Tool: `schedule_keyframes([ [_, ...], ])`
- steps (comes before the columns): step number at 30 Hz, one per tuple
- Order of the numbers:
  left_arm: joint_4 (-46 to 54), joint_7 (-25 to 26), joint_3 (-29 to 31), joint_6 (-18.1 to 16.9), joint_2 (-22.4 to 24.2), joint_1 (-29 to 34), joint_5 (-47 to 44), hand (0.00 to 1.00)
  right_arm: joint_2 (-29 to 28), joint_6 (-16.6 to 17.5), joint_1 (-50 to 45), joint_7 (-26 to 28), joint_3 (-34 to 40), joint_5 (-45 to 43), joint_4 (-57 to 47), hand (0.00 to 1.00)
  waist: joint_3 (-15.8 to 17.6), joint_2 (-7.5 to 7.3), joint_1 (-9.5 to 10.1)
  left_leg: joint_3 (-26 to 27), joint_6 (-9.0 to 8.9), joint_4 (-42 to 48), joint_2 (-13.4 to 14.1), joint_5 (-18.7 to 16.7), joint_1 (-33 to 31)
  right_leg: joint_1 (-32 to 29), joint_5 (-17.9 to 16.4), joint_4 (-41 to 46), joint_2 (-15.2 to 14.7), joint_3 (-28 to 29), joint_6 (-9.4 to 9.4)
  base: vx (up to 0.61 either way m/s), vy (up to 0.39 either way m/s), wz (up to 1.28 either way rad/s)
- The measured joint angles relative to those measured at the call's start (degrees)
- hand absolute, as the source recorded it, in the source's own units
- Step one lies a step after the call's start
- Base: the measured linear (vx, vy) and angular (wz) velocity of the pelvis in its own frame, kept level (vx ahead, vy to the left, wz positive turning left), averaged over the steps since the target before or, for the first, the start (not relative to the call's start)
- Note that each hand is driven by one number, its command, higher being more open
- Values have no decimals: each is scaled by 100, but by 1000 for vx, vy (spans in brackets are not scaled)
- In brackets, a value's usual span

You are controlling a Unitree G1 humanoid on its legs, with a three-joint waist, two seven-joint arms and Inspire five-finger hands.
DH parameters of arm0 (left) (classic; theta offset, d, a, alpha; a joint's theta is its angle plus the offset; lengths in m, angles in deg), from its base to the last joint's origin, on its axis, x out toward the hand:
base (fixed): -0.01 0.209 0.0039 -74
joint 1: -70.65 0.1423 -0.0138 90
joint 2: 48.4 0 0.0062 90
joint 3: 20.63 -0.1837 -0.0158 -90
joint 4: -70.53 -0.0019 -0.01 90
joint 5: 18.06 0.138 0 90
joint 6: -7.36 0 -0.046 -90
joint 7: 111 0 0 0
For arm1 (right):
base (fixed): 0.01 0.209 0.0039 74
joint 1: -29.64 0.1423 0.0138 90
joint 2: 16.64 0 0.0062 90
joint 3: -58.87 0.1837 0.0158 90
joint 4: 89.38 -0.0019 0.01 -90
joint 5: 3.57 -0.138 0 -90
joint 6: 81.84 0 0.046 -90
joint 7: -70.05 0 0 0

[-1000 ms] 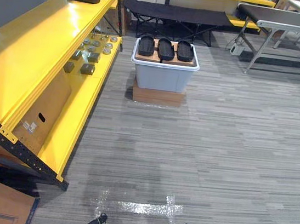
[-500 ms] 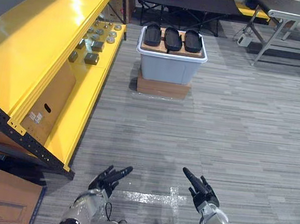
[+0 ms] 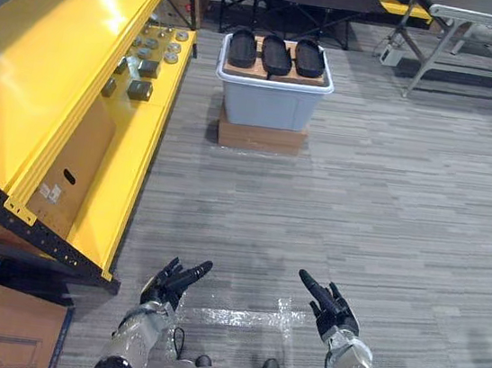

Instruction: Walk over and take three plastic housings, then place them on the shelf

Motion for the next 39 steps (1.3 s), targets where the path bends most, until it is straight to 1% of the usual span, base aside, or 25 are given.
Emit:
schedule_keyframes([
  [5, -19, 98, 10, 37, 169, 275, -131, 100, -19, 0, -68, -120, -7, -1, 1, 100, 114, 98, 24, 82, 54, 286, 42, -193, -19, -56, -59, 219, -4, 136, -35, -71, 4, -11],
  [8, -15, 76, 17, 155, 119, 309, -81, 100, -128, 0, -182, -145, -13, -153, -5, 100, 198, -7, 38, 75, 164, 455, 46, -344, -63, -424, -501, 1112, -119, 139, -37, -54, 14, -2],
  [10, -27, 65, 68, 158, 117, 227, -72, 100, -147, 1, -188, -206, -137, -152, -9, 100, 362, 19, 126, 117, 295, 534, 95, -468, -38, -1140, -594, 2601, -248, 125, -126, -59, 32, -32],
  [11, -28, 50, 61, 159, 130, 206, -73, 100, -146, 2, -192, -207, -181, -140, -7, 100, 453, 32, 135, 108, 363, 543, 98, -472, 15, -1341, -673, 2956, -290, 96, -176, -37, 56, -16],
  [12, -36, 18, 52, 167, 97, 195, -75, 100, -164, -3, -259, -206, -239, -115, 2, 100, 558, 27, 38, 72, 466, 652, 96, -555, 80, -1542, -802, 3198, -308, 89, -205, 8, 41, 6],
  [14, -43, -64, 48, 193, 92, 187, -76, 100, -151, -3, -316, -205, -228, -121, -4, 100, 590, 27, -66, -69, 443, 764, 101, -661, 120, -1653, -786, 2841, -275, 32, -188, 131, 1, 35],
  [17, -43, -257, -39, 225, 116, 133, -57, 100, -153, 4, -459, -210, -217, -113, -223, 100, 616, 35, -109, -181, 206, 1091, 241, -882, 139, -1694, -569, 1706, -167, -184, 64, 240, -50, 37],
  [18, -44, -332, -62, 254, 114, 136, -57, 100, -158, 8, -509, -209, -208, -105, -308, 100, 666, 107, -79, -257, 76, 1252, 332, -1048, 218, -1674, -428, 1340, -78, -161, 62, 333, -129, 27],
  [19, -44, -376, -62, 270, 112, 132, -59, 100, -171, 10, -614, -205, -205, -84, -435, 100, 652, 65, -84, -389, -72, 1379, 399, -1238, 326, -1656, -392, 1246, -65, -130, 104, 408, -173, 37],
  [20, -44, -400, -61, 270, 108, 130, -60, 100, -181, 14, -676, -197, -202, -32, -469, 100, 638, 44, -87, -455, -119, 1420, 423, -1331, 393, -1652, -393, 1284, -64, -61, 103, 303, -160, 58],
  [22, -43, -420, -62, 295, 104, 116, -90, 100, -210, 10, -840, -171, -173, 108, -468, 100, 564, 20, -89, -690, -312, 1504, 571, -1680, 600, -1636, -457, 1632, 3, 181, -9, 395, -261, 62],
  [24, -140, -417, -86, 395, 130, 143, -171, 100, -208, -2, -1006, -111, -107, 105, -440, 100, 203, 132, -113, -939, -666, 1859, 1024, -1898, 716, -1500, -425, 2071, 363, -83, -415, 576, -330, 65],
  [25, -210, -416, -64, 396, 147, 112, -187, 100, -215, 0, -973, -114, -78, 112, -425, 100, 205, 152, -121, -976, -739, 2427, 1149, -1885, 468, -1480, -496, 2175, 431, -130, -560, 753, -452, 28],
  [26, -345, -386, 12, 405, 258, 15, -231, 100, -198, 3, -879, -105, -39, 176, -404, 100, 195, 276, -68, -1047, -932, 4348, 1511, -1299, -402, -1241, -660, 2112, 654, -199, -786, 519, -343, 1],
  [27, -404, -383, 15, 416, 318, 18, -236, 100, -187, 7, -857, -100, -37, 262, -405, 100, 206, 353, -36, -1072, -938, 4930, 1643, -1121, -687, -1097, -693, 2015, 757, -212, -833, 633, -395, -4],
  [28, -448, -347, 30, 487, 363, -27, -221, 100, -147, 18, -834, -88, -10, 347, -396, 100, 259, 450, -11, -1094, -923, 5543, 1755, -1131, -1012, -775, -721, 1797, 921, -236, -888, 447, -188, 1],
  [29, -516, -325, 133, 512, 369, -130, -217, 100, -138, 20, -756, -87, 0, 434, -255, 100, 355, 439, 29, -1150, -914, 5803, 1691, -1188, -1253, -316, -764, 1527, 990, -236, -970, 556, -231, 2],
  [30, -541, -330, 179, 492, 363, -147, -214, 100, -141, 28, -718, -87, -2, 556, -162, 100, 396, 375, 42, -1155, -924, 5704, 1552, -1222, -1333, -116, -787, 1412, 982, -201, -1006, 612, -211, -26],
  [31, -532, -425, 249, 409, 361, -162, -215, 100, -138, 60, -619, -92, -25, 649, -66, 100, 428, 309, 172, -1113, -831, 5018, 1152, -1306, -1514, 265, -833, 1178, 908, -28, -1073, 392, -128, -34],
  [32, -525, -444, 259, 390, 362, -161, -214, 100, -136, 77, -611, -96, -30, 674, -66, 100, 433, 314, 190, -1106, -825, 4859, 1093, -1309, -1564, 317, -838, 1135, 901, 9, -1080, 448, -96, -62],
  [34, -469, -620, 614, 229, 376, -166, -200, 100, -86, 145, -437, -120, -177, 807, -92, 100, 528, 362, 338, -996, -702, 3463, 737, -1113, -2207, 548, -918, 902, 874, 374, -1077, 373, 21, -73],
  [35, -463, -652, 734, 191, 381, -173, -194, 100, -85, 145, -415, -126, -233, 808, -126, 100, 582, 367, 367, -1009, -678, 3111, 681, -938, -2342, 620, -980, 887, 867, 443, -1053, 340, 63, -57],
  [36, -447, -735, 934, 145, 408, -176, -213, 100, -82, 146, -442, -127, -309, 807, -183, 100, 688, 400, 397, -1041, -730, 2343, 632, -518, -2509, 828, -1168, 895, 871, 509, -1021, 388, 118, -34],
  [37, -450, -768, 1004, 155, 398, -147, -213, 100, -43, 137, -488, -154, -436, 810, -167, 100, 750, 426, 429, -1063, -831, 1674, 662, -232, -2516, 982, -1516, 1018, 896, 588, -980, 328, 122, -30],
  [39, -454, -789, 1054, 161, 373, -38, -213, 100, -9, 102, -521, -183, -619, 856, -140, 100, 735, 439, 468, -1002, -825, 1325, 750, -156, -2497, 1197, -1956, 1261, 943, 715, -872, 413, 176, -31],
])
